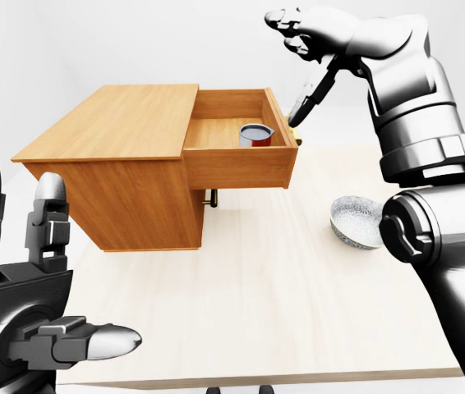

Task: Put the ketchup in the top drawer of the cabinet.

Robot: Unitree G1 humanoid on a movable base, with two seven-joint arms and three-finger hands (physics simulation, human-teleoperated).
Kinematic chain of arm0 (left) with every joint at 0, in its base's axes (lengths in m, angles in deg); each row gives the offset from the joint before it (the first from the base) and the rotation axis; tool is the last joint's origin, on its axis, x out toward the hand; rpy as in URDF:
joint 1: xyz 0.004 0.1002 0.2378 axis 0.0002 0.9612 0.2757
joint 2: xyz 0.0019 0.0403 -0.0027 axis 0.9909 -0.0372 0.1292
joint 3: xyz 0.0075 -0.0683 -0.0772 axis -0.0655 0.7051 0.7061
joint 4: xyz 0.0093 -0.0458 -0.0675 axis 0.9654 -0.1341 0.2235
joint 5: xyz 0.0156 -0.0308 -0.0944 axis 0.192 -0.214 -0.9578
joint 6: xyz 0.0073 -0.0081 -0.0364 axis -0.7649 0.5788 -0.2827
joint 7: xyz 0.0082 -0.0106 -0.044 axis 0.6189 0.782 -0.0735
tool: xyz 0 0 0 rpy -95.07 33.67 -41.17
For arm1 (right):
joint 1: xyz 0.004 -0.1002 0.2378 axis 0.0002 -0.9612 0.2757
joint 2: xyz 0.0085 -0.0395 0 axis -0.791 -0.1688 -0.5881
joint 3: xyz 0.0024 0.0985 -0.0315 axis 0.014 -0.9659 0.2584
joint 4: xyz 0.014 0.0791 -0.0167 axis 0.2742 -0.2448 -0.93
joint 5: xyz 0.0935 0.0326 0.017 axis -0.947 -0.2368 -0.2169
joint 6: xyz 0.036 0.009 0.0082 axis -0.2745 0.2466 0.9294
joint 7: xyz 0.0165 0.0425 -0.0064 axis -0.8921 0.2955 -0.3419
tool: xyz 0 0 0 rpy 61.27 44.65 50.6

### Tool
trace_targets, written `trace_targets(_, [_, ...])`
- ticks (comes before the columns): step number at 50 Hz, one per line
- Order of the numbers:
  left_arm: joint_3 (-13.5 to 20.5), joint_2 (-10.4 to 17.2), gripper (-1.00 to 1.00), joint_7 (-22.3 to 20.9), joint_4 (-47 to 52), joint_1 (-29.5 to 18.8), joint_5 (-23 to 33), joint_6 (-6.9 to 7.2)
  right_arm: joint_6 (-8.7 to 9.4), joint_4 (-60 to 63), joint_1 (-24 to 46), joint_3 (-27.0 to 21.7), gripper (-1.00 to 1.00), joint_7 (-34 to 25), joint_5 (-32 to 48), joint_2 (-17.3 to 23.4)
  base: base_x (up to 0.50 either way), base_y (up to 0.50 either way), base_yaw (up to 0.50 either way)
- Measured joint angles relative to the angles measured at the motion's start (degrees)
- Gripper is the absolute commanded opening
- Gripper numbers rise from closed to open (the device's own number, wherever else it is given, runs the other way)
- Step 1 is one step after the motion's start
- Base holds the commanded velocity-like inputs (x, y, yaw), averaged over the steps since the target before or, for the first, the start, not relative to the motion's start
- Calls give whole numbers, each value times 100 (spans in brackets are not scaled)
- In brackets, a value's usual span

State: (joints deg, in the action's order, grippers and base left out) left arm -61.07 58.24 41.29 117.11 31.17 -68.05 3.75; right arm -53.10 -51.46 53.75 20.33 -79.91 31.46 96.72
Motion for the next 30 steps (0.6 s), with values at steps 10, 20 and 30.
trace_targets(10, [19, 78, 100, 50, 0, 49, -88, 0, 0, 1560, 161, 69, 100, 0, 452, 297, 0, 0, 0])
trace_targets(20, [5, 131, 100, 73, 0, 115, -126, 0, 0, 4107, -500, 194, 100, 0, 1609, 604, 0, 0, 0])
trace_targets(30, [-30, 174, 100, 100, 0, 159, -133, 0, 0, 6539, -1598, 331, 100, 0, 2565, 1136, 0, 0, 0])
